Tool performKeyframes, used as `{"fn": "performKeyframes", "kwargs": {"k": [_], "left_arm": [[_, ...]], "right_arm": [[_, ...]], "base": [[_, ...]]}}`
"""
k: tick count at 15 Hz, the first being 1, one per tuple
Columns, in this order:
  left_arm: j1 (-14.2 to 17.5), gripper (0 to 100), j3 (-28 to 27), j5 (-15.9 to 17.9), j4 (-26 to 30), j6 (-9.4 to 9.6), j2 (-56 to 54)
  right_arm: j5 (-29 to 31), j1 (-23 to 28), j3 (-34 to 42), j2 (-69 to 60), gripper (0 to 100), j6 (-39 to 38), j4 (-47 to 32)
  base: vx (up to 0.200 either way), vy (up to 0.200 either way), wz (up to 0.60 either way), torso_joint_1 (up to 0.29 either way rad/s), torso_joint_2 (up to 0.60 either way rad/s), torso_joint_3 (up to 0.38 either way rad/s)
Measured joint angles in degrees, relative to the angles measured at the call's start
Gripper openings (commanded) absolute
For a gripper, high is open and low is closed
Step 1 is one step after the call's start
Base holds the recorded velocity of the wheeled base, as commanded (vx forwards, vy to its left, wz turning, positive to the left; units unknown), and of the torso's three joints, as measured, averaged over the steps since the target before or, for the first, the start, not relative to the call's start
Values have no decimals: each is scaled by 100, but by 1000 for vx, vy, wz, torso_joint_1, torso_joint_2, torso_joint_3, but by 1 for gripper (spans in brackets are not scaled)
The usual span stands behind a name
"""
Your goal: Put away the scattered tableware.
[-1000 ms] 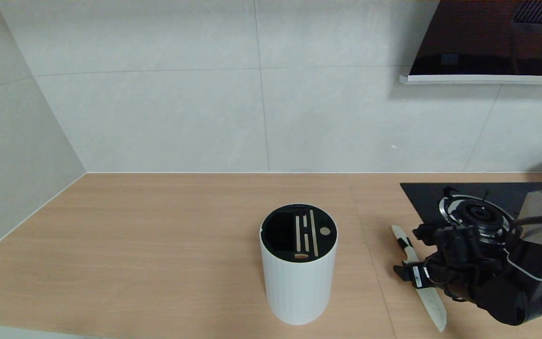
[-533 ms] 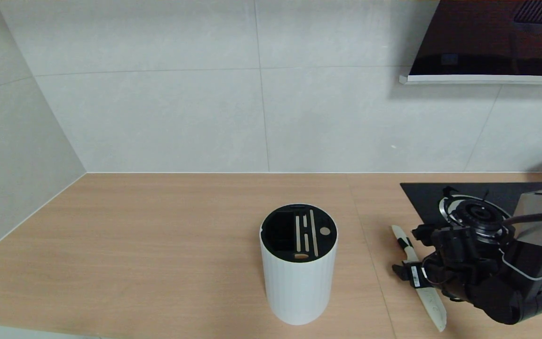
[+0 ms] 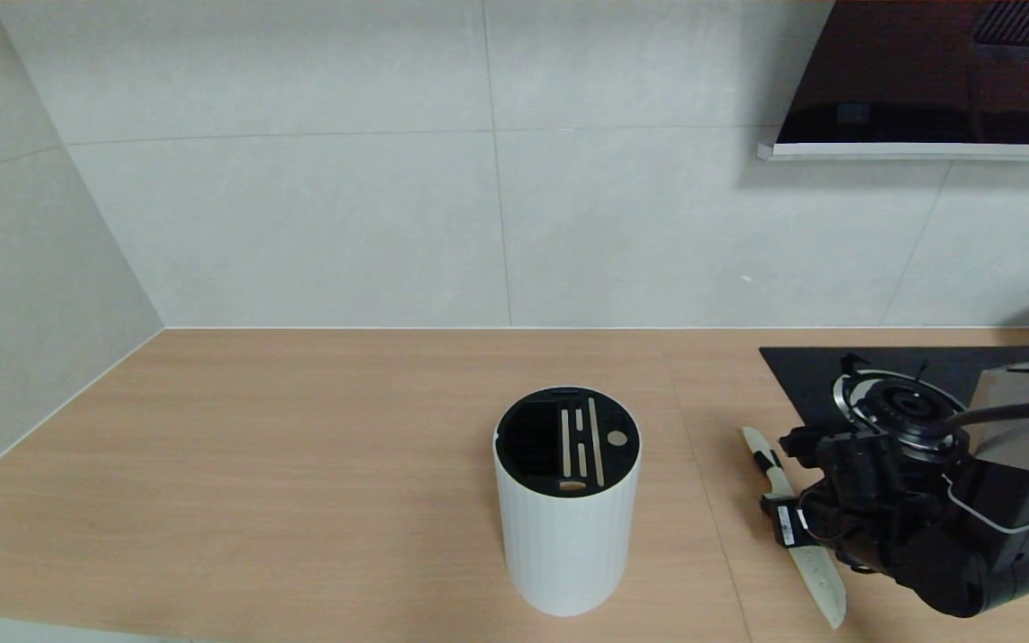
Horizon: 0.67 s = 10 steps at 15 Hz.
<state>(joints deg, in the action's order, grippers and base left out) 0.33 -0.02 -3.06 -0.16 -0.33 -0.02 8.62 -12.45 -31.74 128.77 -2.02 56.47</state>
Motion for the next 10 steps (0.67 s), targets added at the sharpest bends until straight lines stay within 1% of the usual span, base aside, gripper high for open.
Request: {"fn": "performKeyframes", "kwargs": {"k": [4, 7, 9, 10], "left_arm": [[0, 100, 0, 0, 0, 11, 0], [0, 100, 2, 6, -6, 43, 0], [-2, 100, -60, 233, 13, 134, 2], [-2, 100, -210, 549, 73, 167, 35]], "right_arm": [[5, 7, 107, -228, 0, 2, 5], [5, 22, 201, -716, 0, 11, 84], [5, 24, 160, -1203, 0, 44, 20], [5, 21, 35, -1465, 0, 72, -140]], "base": [[0, 0, 0, 0, 0, 0], [0, 0, 0, 0, 0, 0], [0, 0, 0, 0, 0, 0], [0, 0, 0, 0, 0, 0]]}}
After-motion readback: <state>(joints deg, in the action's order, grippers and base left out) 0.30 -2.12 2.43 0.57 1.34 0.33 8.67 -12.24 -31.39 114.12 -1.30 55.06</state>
